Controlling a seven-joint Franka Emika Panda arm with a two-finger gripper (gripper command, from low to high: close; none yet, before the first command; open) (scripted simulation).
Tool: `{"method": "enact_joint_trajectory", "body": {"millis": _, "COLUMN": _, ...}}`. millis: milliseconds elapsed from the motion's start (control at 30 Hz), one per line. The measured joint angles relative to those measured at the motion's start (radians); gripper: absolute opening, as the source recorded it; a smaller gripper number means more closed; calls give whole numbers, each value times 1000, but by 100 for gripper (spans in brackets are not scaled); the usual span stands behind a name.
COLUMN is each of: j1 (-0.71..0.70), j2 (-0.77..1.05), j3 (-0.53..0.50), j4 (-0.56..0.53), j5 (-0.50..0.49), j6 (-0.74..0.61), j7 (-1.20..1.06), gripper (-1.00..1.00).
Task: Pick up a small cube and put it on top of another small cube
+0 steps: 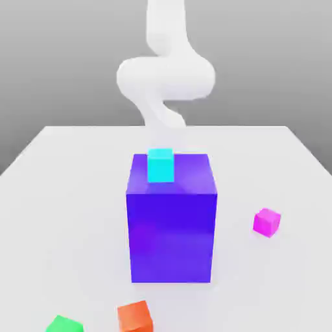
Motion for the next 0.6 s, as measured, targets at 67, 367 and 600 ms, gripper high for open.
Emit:
{"method": "enact_joint_trajectory", "body": {"millis": 67, "j1": 60, "j2": 47, "j3": -3, "j4": -41, "j5": -1, "j6": 38, "j7": -92, "gripper": 0}}
{"method": "enact_joint_trajectory", "body": {"millis": 367, "j1": 307, "j2": 248, "j3": -10, "j4": -216, "j5": -3, "j6": 199, "j7": -486, "gripper": 0}}
{"method": "enact_joint_trajectory", "body": {"millis": 600, "j1": 493, "j2": 403, "j3": -10, "j4": -352, "j5": 1, "j6": 324, "j7": -793, "gripper": 0}}
